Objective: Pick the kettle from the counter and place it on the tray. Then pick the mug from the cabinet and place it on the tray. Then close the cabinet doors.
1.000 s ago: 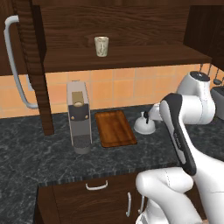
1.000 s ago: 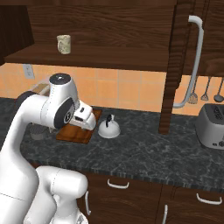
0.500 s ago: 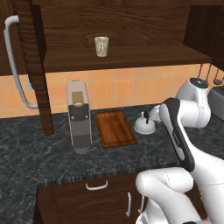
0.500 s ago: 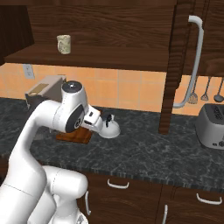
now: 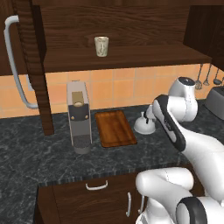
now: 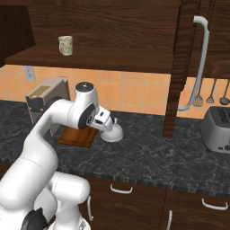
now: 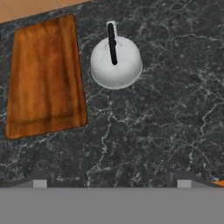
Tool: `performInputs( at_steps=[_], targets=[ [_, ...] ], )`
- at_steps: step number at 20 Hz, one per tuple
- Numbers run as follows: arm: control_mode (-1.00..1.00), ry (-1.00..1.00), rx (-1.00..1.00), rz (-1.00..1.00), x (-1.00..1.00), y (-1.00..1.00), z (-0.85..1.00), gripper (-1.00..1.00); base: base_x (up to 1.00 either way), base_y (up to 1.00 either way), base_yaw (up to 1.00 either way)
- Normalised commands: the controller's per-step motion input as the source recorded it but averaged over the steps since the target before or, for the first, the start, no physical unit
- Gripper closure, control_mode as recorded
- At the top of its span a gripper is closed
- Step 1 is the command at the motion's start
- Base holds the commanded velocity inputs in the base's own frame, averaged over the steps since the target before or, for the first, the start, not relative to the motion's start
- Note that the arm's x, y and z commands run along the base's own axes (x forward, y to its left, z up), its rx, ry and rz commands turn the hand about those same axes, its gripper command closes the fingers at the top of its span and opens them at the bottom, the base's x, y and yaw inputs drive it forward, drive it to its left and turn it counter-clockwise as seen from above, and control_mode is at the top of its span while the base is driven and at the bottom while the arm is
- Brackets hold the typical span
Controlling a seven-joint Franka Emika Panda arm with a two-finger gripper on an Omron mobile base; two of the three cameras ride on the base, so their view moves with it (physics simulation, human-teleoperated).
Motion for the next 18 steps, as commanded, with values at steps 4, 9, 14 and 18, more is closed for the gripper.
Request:
performInputs(
  at_steps=[4,9,14,18],
  targets=[
    [-1.00,0.04,0.00,0.00,0.39,-0.15,-0.22,-1.00,0.00,0.00,0.00],
    [-1.00,0.04,0.00,0.00,0.40,-0.11,-0.13,-1.00,0.00,0.00,0.00],
    [-1.00,0.04,0.00,0.00,0.32,-0.05,-0.23,-1.00,0.00,0.00,0.00],
    [-1.00,0.04,0.00,0.01,0.40,0.00,-0.28,-1.00,0.00,0.00,0.00]
  ],
)
